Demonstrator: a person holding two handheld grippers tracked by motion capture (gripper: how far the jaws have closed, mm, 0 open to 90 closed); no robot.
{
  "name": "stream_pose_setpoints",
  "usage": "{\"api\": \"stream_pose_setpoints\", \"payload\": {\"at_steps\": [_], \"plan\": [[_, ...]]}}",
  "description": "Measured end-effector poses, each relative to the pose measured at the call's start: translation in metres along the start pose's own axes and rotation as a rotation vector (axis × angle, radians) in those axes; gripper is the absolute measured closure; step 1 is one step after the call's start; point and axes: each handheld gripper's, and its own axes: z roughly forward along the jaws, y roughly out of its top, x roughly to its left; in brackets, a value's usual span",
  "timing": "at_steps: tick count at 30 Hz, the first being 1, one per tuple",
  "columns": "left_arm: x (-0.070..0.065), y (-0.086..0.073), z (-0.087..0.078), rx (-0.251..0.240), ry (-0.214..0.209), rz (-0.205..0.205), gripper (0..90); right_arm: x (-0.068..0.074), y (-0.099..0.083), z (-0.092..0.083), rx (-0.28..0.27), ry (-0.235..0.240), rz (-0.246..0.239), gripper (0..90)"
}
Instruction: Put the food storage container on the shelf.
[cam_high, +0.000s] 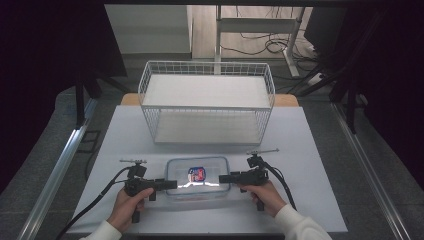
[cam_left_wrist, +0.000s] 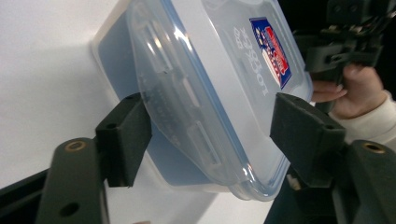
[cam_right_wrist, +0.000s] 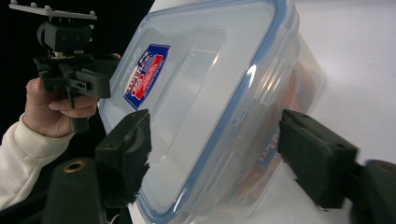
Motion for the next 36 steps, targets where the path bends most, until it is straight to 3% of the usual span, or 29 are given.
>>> {"api": "stream_pose_setpoints", "payload": {"at_steps": [5,13,20,26,36], "plan": [[0.0,0.0,0.0,-0.003,0.002,-0.004,30.1,-0.002,0.001,-0.001,0.013,0.004,0.033,31.7],[-0.003,0.0,-0.004,-0.025,0.013,0.001,33.4,-0.006,0.001,-0.008,-0.002,0.042,0.088,46.1],[-0.002,-0.001,-0.009,-0.033,-0.003,-0.002,39.3,-0.002,-0.001,-0.011,-0.012,0.051,0.092,49.8],[-0.009,-0.004,-0.017,-0.043,-0.009,0.029,46.4,0.005,-0.004,-0.016,-0.031,0.043,0.072,52.8],[-0.011,-0.004,-0.018,-0.047,-0.008,0.029,49.7,0.008,-0.005,-0.02,-0.042,0.041,0.054,55.2]]}}
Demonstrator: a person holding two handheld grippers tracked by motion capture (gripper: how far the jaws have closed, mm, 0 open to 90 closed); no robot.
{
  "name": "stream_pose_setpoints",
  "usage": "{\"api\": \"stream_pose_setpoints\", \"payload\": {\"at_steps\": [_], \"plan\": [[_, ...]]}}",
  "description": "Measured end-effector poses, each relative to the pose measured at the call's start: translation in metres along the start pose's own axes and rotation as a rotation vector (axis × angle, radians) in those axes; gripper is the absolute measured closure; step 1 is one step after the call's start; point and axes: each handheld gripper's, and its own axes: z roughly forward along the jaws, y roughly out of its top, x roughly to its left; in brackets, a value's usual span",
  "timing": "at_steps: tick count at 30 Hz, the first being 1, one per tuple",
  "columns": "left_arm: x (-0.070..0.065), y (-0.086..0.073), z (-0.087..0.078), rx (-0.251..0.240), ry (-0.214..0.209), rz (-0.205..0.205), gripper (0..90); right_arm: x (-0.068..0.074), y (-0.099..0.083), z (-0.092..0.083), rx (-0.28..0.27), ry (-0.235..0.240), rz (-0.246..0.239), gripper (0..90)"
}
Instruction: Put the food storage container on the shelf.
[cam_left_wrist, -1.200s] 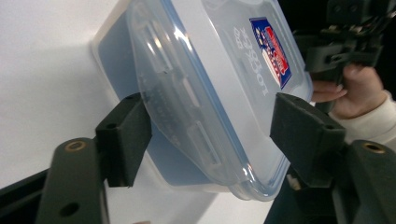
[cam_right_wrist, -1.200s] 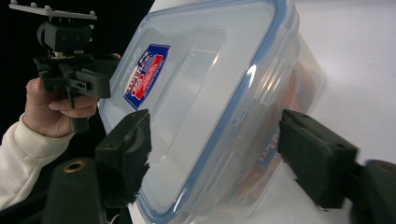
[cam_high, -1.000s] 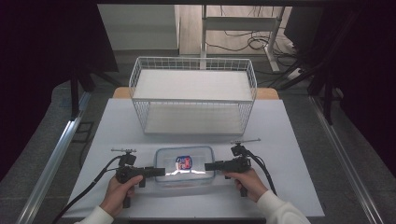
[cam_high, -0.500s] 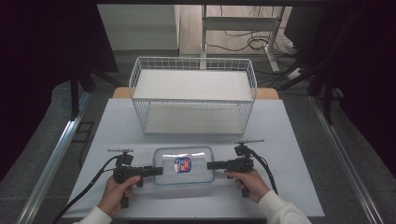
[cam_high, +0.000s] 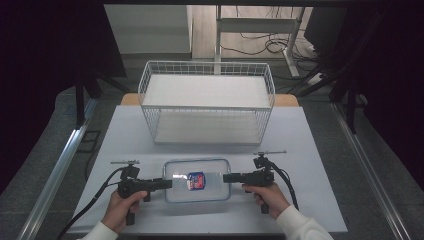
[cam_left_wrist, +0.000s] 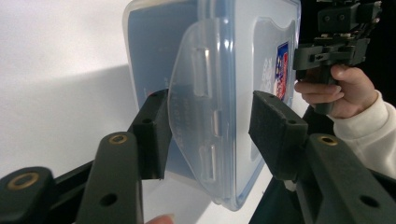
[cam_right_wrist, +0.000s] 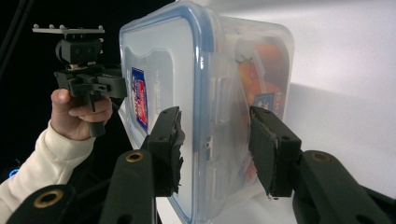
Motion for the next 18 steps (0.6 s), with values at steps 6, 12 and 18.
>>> {"api": "stream_pose_setpoints", "payload": {"at_steps": [6,12,18], "plan": [[-0.001,0.0,0.0,-0.001,0.001,-0.003,50.1,0.001,0.0,0.0,-0.004,-0.008,-0.004,55.0],[-0.009,0.004,-0.003,-0.019,0.007,0.022,50.3,0.004,0.002,-0.005,-0.02,0.0,-0.017,55.0],[-0.012,0.009,-0.001,-0.022,0.005,0.033,50.4,0.007,0.006,-0.01,-0.038,-0.01,-0.033,54.9]]}}
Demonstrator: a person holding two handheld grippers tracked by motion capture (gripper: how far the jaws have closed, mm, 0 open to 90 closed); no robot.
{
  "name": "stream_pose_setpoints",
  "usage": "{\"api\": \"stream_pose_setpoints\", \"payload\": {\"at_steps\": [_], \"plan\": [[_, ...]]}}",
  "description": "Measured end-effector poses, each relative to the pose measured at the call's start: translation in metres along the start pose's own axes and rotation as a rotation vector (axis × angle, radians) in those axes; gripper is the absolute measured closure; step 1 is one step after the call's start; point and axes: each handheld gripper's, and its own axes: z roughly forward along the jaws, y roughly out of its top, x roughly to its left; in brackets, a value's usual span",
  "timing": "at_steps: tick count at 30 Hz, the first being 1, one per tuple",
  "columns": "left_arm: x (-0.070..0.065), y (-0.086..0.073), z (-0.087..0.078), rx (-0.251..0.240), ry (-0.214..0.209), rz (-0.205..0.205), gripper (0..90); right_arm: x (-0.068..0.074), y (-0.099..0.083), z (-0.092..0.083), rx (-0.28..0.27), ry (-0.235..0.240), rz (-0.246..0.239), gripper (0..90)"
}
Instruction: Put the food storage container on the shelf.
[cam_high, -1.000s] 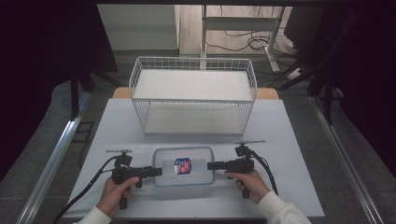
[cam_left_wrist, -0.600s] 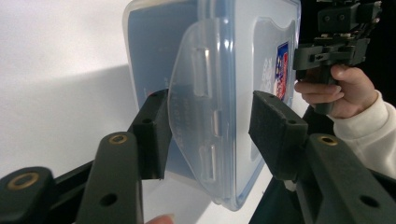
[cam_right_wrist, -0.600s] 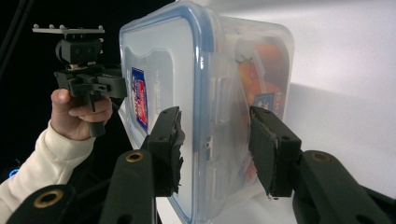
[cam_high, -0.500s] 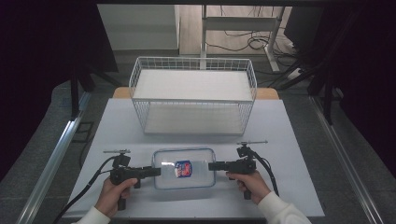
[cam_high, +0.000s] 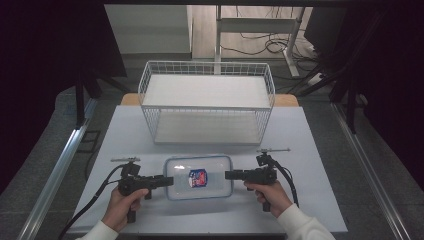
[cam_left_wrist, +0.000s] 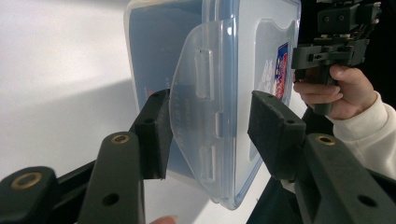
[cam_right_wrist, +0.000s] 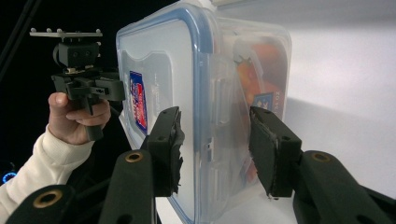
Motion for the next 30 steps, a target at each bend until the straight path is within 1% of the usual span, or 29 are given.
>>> {"api": "stream_pose_setpoints", "payload": {"at_steps": [2,3,5,7,8,9,10,12,14,15,16,17,18,20,21,22,23,25,26,27,29,30], "plan": [[0.0,0.006,0.003,0.005,-0.002,0.006,50.5,0.0,0.001,-0.001,-0.01,-0.006,-0.009,54.8],[0.0,0.006,0.003,0.005,-0.002,0.006,50.5,0.0,0.001,-0.001,-0.01,-0.006,-0.009,54.8],[-0.002,0.014,0.004,0.003,0.001,0.032,50.5,0.0,0.004,-0.004,-0.02,-0.017,-0.015,54.5],[-0.002,0.016,0.005,0.002,-0.004,0.036,50.5,0.0,0.006,-0.005,-0.027,-0.018,-0.019,54.5],[0.0,0.021,0.007,0.009,-0.006,0.044,50.6,0.001,0.008,-0.007,-0.033,-0.025,-0.028,54.5],[0.0,0.021,0.007,0.009,-0.006,0.044,50.5,0.001,0.008,-0.007,-0.033,-0.025,-0.028,54.5],[0.001,0.024,0.009,0.01,-0.008,0.042,50.5,0.0,0.011,-0.008,-0.038,-0.035,-0.035,54.5],[0.002,0.029,0.012,0.011,-0.011,0.045,50.5,-0.001,0.013,-0.008,-0.04,-0.037,-0.034,54.4],[0.004,0.035,0.015,0.015,-0.014,0.053,50.5,-0.004,0.02,-0.01,-0.048,-0.04,-0.038,54.5],[0.005,0.039,0.016,0.015,-0.015,0.056,50.5,-0.004,0.02,-0.01,-0.048,-0.04,-0.038,54.5],[0.008,0.047,0.019,0.015,-0.018,0.063,50.5,-0.007,0.026,-0.01,-0.056,-0.046,-0.042,54.5],[0.008,0.047,0.019,0.015,-0.018,0.063,50.5,-0.007,0.026,-0.01,-0.056,-0.046,-0.042,54.5],[0.011,0.054,0.022,0.013,-0.024,0.069,50.6,-0.009,0.032,-0.011,-0.065,-0.052,-0.047,54.4],[0.013,0.06,0.024,0.009,-0.026,0.08,50.5,-0.01,0.037,-0.011,-0.076,-0.061,-0.056,54.4],[0.013,0.06,0.024,0.009,-0.026,0.08,50.5,-0.01,0.037,-0.011,-0.076,-0.061,-0.056,54.4],[0.015,0.066,0.026,0.005,-0.026,0.083,50.5,-0.012,0.041,-0.011,-0.084,-0.062,-0.056,54.4],[0.015,0.066,0.026,0.005,-0.026,0.083,50.4,-0.012,0.041,-0.011,-0.084,-0.062,-0.056,54.4],[0.017,0.072,0.028,0.002,-0.025,0.09,50.4,-0.014,0.045,-0.01,-0.094,-0.065,-0.058,54.4],[0.02,0.076,0.029,0.0,-0.029,0.095,50.2,-0.015,0.049,-0.009,-0.103,-0.07,-0.065,54.4],[0.02,0.076,0.029,0.0,-0.029,0.095,50.3,-0.015,0.049,-0.009,-0.103,-0.07,-0.065,54.4],[0.023,0.083,0.032,-0.007,-0.037,0.099,50.3,-0.015,0.055,-0.01,-0.116,-0.082,-0.082,54.3],[0.023,0.083,0.032,-0.007,-0.037,0.099,50.2,-0.015,0.057,-0.009,-0.121,-0.086,-0.085,54.3]]}}
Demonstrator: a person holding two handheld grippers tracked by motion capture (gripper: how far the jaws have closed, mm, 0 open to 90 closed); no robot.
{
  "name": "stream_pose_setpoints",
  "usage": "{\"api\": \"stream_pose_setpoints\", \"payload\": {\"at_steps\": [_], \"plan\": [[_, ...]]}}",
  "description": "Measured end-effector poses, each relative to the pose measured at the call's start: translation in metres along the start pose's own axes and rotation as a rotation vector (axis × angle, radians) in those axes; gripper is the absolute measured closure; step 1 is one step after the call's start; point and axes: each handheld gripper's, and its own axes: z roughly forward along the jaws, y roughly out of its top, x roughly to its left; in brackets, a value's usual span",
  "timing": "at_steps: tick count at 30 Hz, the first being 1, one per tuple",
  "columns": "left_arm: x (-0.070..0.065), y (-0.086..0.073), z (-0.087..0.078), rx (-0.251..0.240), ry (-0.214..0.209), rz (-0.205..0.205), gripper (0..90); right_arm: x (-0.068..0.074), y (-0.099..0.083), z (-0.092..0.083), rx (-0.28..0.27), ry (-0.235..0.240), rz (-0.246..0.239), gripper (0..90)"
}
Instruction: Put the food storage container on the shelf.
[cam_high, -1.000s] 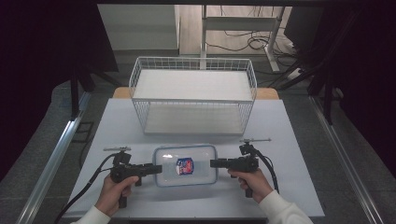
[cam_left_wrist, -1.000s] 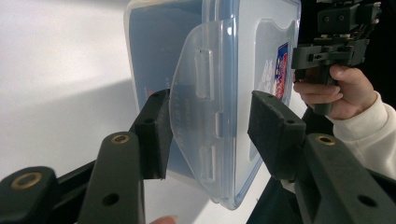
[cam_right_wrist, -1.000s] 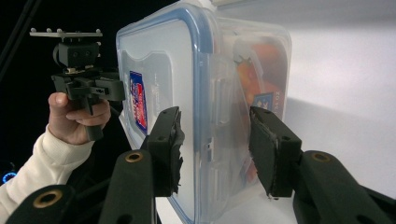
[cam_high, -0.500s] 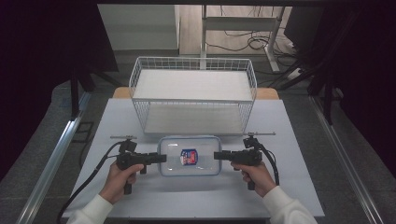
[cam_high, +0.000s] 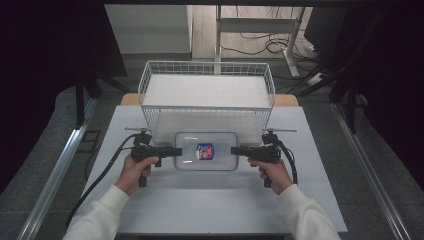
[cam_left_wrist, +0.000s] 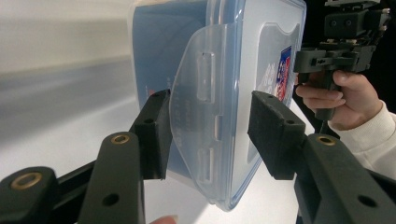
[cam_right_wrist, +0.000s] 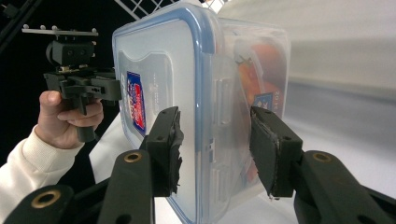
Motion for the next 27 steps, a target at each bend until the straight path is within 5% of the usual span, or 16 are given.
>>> {"api": "stream_pose_setpoints", "payload": {"at_steps": [6,13,27], "plan": [[0.016,0.014,0.014,0.005,0.002,0.021,50.1,-0.013,0.007,0.006,-0.027,-0.018,0.0,53.7],[0.032,0.012,0.032,0.009,-0.003,-0.002,49.0,-0.026,0.006,0.013,-0.027,-0.073,0.01,52.7],[0.045,0.015,0.038,-0.005,-0.017,-0.039,49.6,-0.041,0.005,0.021,-0.071,-0.075,0.076,51.8]]}}
